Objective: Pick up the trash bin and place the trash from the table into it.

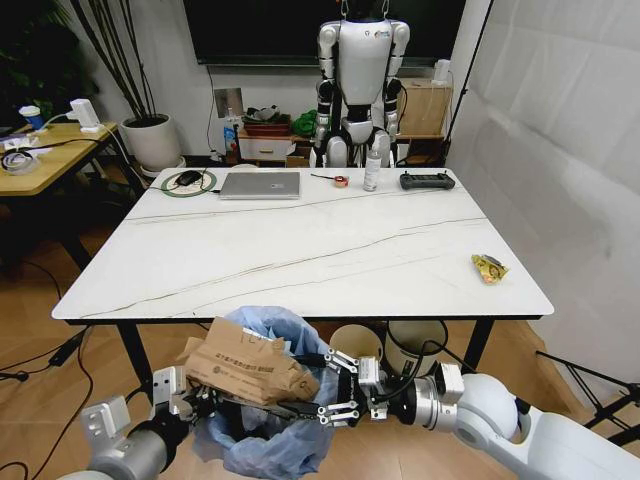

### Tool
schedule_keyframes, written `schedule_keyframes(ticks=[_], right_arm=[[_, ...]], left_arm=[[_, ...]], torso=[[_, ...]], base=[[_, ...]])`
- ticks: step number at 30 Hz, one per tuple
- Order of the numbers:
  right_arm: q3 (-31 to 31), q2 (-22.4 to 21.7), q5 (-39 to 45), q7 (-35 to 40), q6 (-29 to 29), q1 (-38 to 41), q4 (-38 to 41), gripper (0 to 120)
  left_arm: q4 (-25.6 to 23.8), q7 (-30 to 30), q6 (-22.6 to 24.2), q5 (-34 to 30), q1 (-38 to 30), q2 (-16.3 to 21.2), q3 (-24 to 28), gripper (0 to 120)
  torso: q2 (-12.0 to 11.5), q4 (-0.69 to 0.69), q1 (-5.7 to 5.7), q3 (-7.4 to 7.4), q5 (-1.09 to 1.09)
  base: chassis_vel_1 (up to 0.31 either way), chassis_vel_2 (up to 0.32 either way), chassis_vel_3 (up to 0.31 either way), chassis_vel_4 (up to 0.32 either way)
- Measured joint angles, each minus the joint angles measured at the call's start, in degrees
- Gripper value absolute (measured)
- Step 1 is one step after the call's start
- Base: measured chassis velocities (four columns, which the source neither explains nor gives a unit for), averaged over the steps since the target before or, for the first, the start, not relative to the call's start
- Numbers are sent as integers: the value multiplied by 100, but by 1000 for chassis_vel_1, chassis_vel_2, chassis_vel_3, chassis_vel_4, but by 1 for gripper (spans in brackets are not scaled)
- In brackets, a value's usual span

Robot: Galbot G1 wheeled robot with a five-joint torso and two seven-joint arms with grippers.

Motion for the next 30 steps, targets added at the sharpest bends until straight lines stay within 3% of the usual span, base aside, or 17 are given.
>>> schedule_keyframes(ticks=[6,16,22,26,30], right_arm=[[128,-159,124,7,0,7,87,97],[324,-285,412,150,8,69,225,100],[647,-248,611,1446,261,195,280,100],[1253,-123,611,2695,236,151,-86,100],[1752,74,637,3109,40,138,-552,100]], left_arm=[[0,1,8,0,-20,4,44,0],[0,-6,29,3,-27,39,66,0],[0,-4,35,64,2,24,107,0],[0,12,38,101,38,40,79,0],[-1,24,38,111,39,46,73,0]], torso=[[0,-1,0,0,0],[0,-1,0,0,0],[0,0,0,0,-1],[0,0,0,0,0],[0,-1,0,0,1]], base=[[0,0,0,0],[0,0,0,0],[0,0,0,0],[0,0,0,0],[0,0,0,0]])
